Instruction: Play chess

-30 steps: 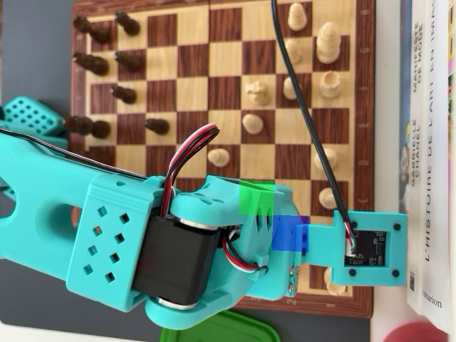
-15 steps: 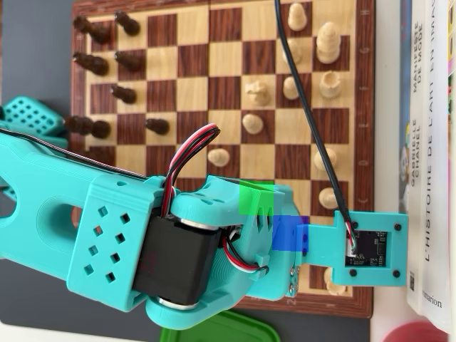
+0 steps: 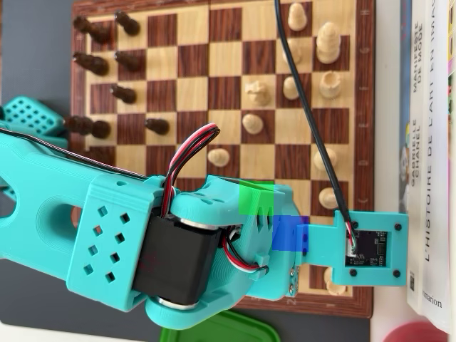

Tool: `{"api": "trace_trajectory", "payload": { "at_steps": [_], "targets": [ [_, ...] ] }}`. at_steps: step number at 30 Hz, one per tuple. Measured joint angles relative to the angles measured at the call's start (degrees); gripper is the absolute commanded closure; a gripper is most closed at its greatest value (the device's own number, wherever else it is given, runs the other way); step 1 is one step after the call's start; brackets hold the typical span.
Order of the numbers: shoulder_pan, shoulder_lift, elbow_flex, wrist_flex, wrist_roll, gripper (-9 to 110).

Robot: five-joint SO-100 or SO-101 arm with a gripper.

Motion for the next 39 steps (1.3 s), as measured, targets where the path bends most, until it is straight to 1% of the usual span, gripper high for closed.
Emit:
{"api": "trace_trajectory", "payload": {
  "at_steps": [10, 14, 25, 32, 39],
  "targets": [
    [0.00, 0.09, 0.00, 0.00, 0.00, 94],
    [-0.09, 2.90, 1.58, 0.00, 0.00, 94],
    [-0.26, 12.48, 10.20, 0.00, 0.00, 94],
    [-2.55, 18.72, 17.49, -0.09, 3.08, 94],
    [-4.92, 23.82, 26.10, -5.54, 4.75, 94]
  ]
}}
